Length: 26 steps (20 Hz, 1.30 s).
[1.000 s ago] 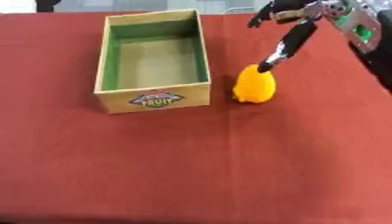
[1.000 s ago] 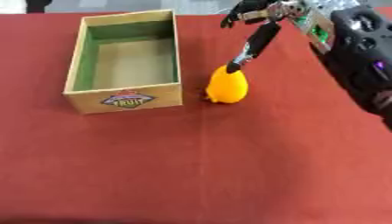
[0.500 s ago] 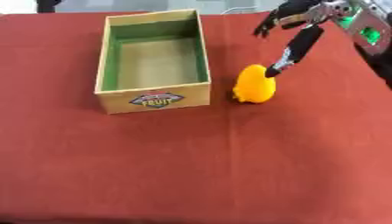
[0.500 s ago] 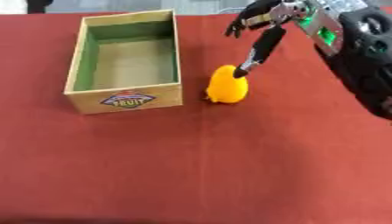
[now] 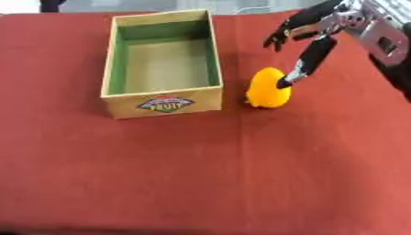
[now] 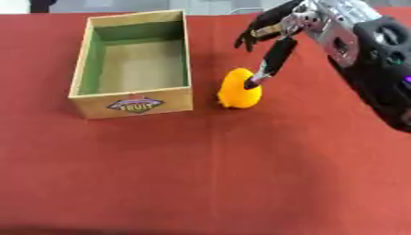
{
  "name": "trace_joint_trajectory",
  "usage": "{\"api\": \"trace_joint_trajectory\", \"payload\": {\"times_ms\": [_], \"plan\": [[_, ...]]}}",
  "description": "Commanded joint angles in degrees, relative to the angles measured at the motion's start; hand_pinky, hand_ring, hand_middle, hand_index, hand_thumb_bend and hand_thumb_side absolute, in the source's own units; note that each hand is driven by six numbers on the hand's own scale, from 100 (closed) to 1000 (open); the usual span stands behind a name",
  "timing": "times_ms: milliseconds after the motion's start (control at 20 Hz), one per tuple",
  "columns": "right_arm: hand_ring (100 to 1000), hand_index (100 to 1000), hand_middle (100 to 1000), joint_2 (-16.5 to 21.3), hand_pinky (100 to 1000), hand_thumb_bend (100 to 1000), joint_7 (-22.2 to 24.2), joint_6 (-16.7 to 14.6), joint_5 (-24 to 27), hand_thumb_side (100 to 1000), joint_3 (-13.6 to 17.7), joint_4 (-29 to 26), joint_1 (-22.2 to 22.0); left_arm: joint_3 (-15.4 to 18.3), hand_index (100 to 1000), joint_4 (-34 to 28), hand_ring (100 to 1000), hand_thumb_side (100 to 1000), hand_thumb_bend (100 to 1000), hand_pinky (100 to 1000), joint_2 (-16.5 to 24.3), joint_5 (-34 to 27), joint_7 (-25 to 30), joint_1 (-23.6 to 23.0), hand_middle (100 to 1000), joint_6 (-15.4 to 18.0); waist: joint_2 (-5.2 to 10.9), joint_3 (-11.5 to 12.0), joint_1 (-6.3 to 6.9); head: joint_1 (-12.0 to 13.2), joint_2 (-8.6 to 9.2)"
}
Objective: Pick up objects on the table and place them in the box.
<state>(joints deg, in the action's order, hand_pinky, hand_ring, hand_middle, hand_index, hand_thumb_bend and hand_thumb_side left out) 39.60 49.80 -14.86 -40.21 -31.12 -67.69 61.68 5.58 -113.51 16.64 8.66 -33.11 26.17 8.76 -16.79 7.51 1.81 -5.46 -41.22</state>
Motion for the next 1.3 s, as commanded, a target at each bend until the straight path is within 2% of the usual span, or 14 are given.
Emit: {"api": "trace_joint_trajectory", "payload": {"times_ms": [50, 400, 800, 850, 1000, 1050, 1300], "plan": [[882, 1000, 774, 1.9, 840, 527, 0.9, 0.1, 1.4, 680, 0.0, -1.9, 0.6, 0.5, 777, -1.1, 602, 886, 118, 580, 1.0, 0.3, 0.2, 0.8, 638, 0.1, 0.92, 0.1, -0.02, -0.1, 0.25], [873, 1000, 752, 2.4, 830, 552, 1.8, 1.2, 2.1, 671, -0.9, -3.6, -0.6, 0.5, 776, -1.1, 602, 886, 118, 580, 0.9, 0.2, 0.3, 0.8, 637, 0.1, 0.79, 0.2, -0.05, -0.2, 0.37], [870, 989, 743, 1.4, 823, 569, 0.8, 2.4, -3.4, 619, -1.4, 0.9, -1.4, 0.5, 776, -1.1, 602, 886, 116, 579, 0.8, 0.1, 0.4, 0.8, 637, 0.2, 0.61, 0.4, -0.03, -0.4, 0.70], [867, 978, 733, 1.2, 820, 594, 0.6, 2.2, -3.9, 621, -1.3, 1.5, -1.5, 0.5, 776, -1.1, 602, 886, 116, 579, 0.8, 0.1, 0.4, 0.9, 637, 0.2, 0.58, 0.4, -0.03, -0.4, 0.72], [855, 963, 705, 0.7, 807, 561, -0.3, 1.6, -4.2, 611, -1.4, 2.4, -1.6, 0.5, 776, -1.1, 602, 886, 114, 579, 0.7, 0.1, 0.4, 0.9, 637, 0.2, 0.50, 0.4, -0.03, -0.4, 0.67], [836, 939, 650, 0.5, 788, 533, -0.7, 1.5, -4.2, 592, -1.5, 2.4, -1.6, 0.5, 775, -1.1, 602, 886, 111, 579, 0.7, 0.1, 0.4, 0.9, 637, 0.2, 0.47, 0.4, -0.03, -0.5, 0.67], [783, 846, 542, 0.3, 745, 486, -4.4, 3.3, -2.9, 595, -1.9, 1.2, -1.7, 0.5, 774, -1.1, 602, 887, 113, 579, 0.7, 0.0, 0.3, 0.9, 637, 0.2, 0.39, 0.4, 0.00, -0.5, 0.62]]}}
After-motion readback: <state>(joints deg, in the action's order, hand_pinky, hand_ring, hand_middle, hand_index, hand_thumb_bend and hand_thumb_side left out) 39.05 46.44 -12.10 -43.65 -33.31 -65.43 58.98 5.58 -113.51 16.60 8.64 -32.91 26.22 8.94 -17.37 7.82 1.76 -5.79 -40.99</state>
